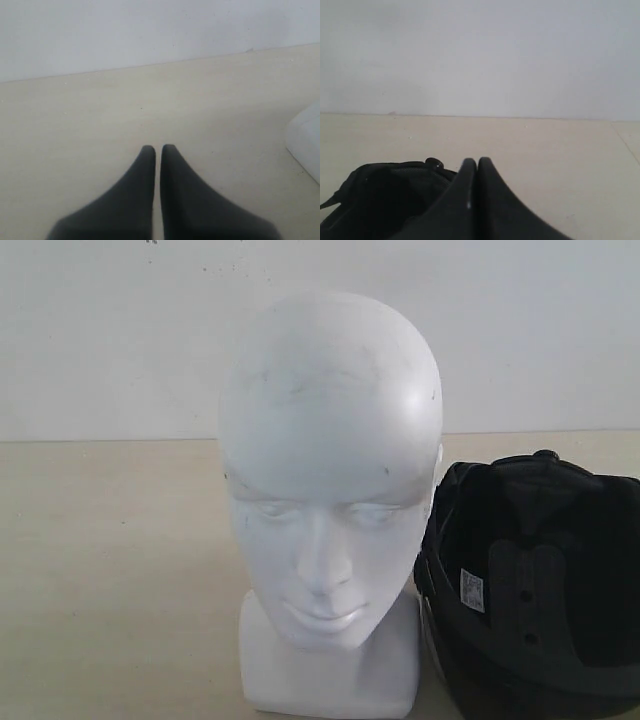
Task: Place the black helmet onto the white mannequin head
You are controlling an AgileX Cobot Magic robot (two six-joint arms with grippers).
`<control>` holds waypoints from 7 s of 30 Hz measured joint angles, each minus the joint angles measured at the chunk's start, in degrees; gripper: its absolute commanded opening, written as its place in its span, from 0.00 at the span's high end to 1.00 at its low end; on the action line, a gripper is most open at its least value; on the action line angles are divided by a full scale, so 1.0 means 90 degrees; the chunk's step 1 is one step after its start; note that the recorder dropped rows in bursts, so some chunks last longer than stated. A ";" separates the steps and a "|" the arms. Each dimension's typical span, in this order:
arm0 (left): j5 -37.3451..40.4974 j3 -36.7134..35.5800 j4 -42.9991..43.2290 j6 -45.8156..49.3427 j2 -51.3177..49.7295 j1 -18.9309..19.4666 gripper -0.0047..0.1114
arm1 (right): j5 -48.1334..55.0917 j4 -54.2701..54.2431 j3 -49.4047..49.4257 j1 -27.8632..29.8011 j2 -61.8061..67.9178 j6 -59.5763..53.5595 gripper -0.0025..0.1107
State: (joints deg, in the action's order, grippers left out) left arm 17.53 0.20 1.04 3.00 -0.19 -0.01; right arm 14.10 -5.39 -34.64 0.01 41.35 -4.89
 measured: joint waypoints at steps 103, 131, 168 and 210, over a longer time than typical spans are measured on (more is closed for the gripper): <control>0.0000 0.0000 0.0000 0.0000 0.0000 0.0000 0.92 | 0.3515 0.2390 -0.0752 -0.4813 0.1852 0.2703 0.20; 0.0000 0.0000 0.0000 0.0000 0.0000 0.0000 0.92 | 0.3394 0.6705 -0.0665 -0.4816 0.5021 0.7245 0.98; 0.0000 0.0000 0.0000 0.0000 0.0000 0.0000 0.92 | 0.1655 0.7473 -0.1999 -0.4830 0.0736 0.7480 0.98; 0.0000 0.0000 0.0000 0.0000 0.0000 0.0000 0.92 | 0.0608 1.1503 -0.2558 -0.4830 0.1239 0.4060 0.98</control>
State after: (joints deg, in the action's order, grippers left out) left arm 17.53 0.20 1.04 3.00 -0.19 -0.01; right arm 19.57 98.14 -57.67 -43.45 52.50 31.65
